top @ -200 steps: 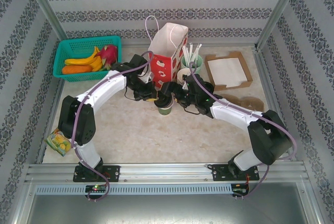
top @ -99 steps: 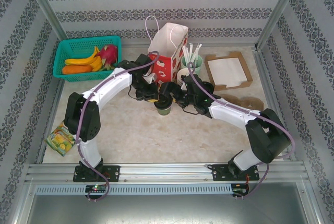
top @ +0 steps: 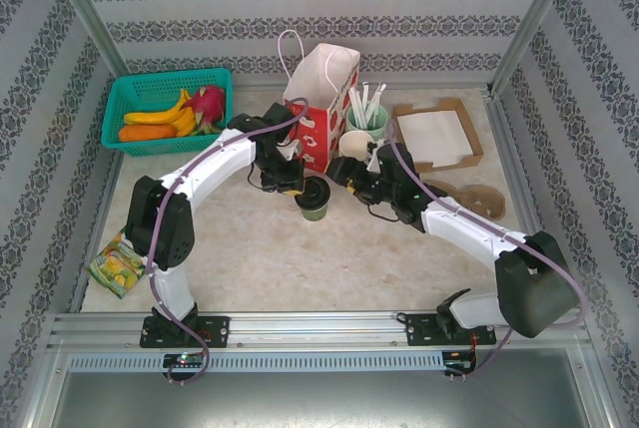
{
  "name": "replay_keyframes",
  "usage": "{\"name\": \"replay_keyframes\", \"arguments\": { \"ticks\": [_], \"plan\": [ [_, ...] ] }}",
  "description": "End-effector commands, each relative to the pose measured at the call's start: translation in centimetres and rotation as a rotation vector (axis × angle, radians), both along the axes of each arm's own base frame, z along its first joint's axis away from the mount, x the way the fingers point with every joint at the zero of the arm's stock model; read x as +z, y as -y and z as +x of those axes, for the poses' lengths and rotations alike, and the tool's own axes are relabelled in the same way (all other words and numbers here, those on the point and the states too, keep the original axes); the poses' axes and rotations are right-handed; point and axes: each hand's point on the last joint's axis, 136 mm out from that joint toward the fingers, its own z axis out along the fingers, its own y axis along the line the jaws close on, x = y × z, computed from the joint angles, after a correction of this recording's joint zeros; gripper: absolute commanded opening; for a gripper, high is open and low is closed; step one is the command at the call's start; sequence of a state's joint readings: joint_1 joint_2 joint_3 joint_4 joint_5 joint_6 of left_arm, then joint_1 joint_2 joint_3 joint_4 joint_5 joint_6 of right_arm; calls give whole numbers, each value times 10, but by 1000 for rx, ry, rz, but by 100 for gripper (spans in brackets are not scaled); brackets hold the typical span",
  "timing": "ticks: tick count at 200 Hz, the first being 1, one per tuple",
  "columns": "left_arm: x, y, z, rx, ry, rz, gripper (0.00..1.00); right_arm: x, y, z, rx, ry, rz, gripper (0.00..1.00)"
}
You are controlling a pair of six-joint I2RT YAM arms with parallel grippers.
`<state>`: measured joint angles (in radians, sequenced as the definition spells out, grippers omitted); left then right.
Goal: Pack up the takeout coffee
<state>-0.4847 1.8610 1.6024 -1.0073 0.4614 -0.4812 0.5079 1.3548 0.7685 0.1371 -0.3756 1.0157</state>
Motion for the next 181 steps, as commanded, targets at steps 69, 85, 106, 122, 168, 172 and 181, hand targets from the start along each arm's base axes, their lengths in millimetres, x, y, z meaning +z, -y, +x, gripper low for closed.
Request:
{"name": "replay_keyframes", "arguments": {
  "ticks": [69, 85, 106, 122, 168, 172, 181],
  "plan": [
    [-30, -4, -13, -46, -77, 107, 0, -22, 1, -16, 65, -64, -30, 44],
    [-30, -4, -13, -45, -78, 107, 0, -22, 0, -17, 75, -65, -31, 39],
    [-31, -3, -13, -44, -80, 106, 0, -25, -1, -18, 85, -74, -34, 35],
    [-32, -2, -14, -49, -81, 108, 0, -27, -3, -20, 97, -82, -35, 33],
    [-32, -1, -15, -52, -84, 107, 0, -33, -11, -22, 128, -101, -42, 32],
    [-33, -1, -16, -54, -85, 108, 0, -34, -11, -22, 130, -104, -43, 32],
    [-33, 0, -16, -55, -86, 107, 0, -35, -13, -22, 137, -108, -43, 31]
  ]
}}
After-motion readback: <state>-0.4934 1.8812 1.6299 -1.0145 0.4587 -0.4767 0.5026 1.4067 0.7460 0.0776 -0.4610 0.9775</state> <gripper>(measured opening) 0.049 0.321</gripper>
